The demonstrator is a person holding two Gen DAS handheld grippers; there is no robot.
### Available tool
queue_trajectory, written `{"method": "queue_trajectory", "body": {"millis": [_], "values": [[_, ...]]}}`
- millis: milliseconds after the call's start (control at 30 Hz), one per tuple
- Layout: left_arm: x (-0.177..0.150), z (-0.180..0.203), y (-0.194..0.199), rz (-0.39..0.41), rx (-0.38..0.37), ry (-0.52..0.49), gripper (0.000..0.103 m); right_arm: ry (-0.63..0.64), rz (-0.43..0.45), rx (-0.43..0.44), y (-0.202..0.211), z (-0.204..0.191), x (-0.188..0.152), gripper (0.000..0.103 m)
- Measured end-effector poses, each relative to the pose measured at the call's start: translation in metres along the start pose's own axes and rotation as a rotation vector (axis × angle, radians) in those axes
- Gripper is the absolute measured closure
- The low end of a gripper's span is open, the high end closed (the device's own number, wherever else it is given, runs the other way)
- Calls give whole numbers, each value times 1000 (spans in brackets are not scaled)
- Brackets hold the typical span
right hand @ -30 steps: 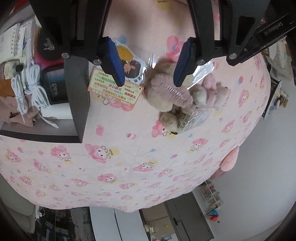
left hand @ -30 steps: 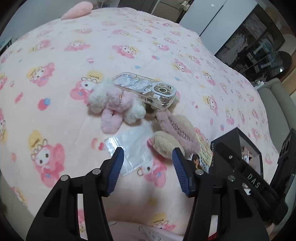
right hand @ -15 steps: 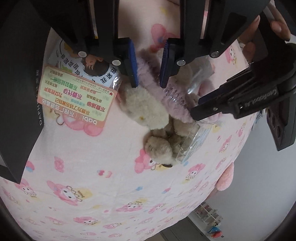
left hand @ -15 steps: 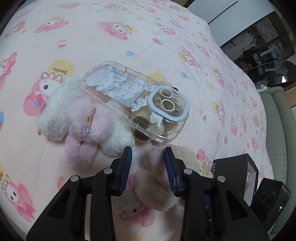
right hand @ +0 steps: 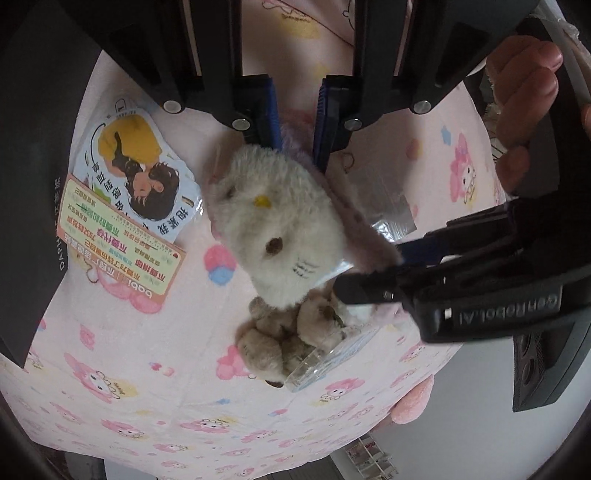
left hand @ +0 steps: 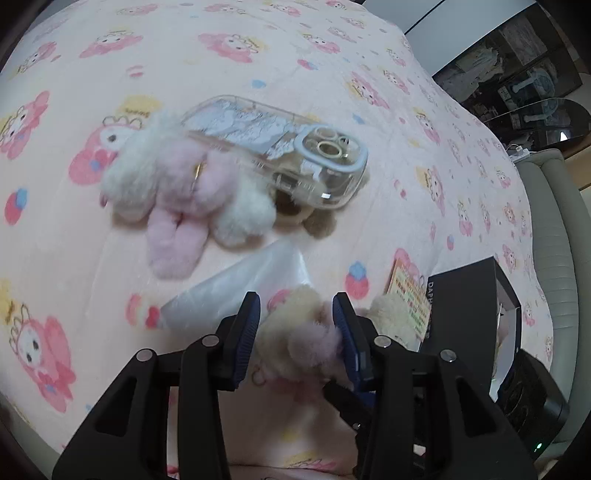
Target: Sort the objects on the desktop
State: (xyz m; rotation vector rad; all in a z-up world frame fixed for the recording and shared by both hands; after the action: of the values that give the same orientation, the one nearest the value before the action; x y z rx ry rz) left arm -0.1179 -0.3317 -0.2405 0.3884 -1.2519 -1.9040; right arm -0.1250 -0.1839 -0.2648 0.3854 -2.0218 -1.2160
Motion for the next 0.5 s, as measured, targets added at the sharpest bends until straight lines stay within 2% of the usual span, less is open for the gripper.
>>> {"method": "queue_trajectory", "body": {"millis": [167,267,400,500], "values": [[-32,-16,7,-26,109,-33,59,-44,-21,31,10,7,-19,89],[-36,-18,10,-29,138,-33,59,-79,-14,15,19,14,-27,89],[-37,-19,25,-15,60,36,59,-157,22,-19,34,26,-29,89],[-42,-12,35,-1,-5,42,58,-181,66,-66,49,32,-29,89]]}}
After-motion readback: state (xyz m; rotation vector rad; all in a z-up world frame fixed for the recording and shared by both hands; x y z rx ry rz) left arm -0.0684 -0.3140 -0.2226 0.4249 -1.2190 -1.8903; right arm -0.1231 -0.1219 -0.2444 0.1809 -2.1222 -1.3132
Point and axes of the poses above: each gripper's, at about its wrist camera, not at the fingertips, and y roughly against the way its jaws point, z to its right, x to its top, the point moved 4 cm from there along -y, roughly the way its jaws point, and after that the axes turned 10 degrees about y, right-handed, at the moved point
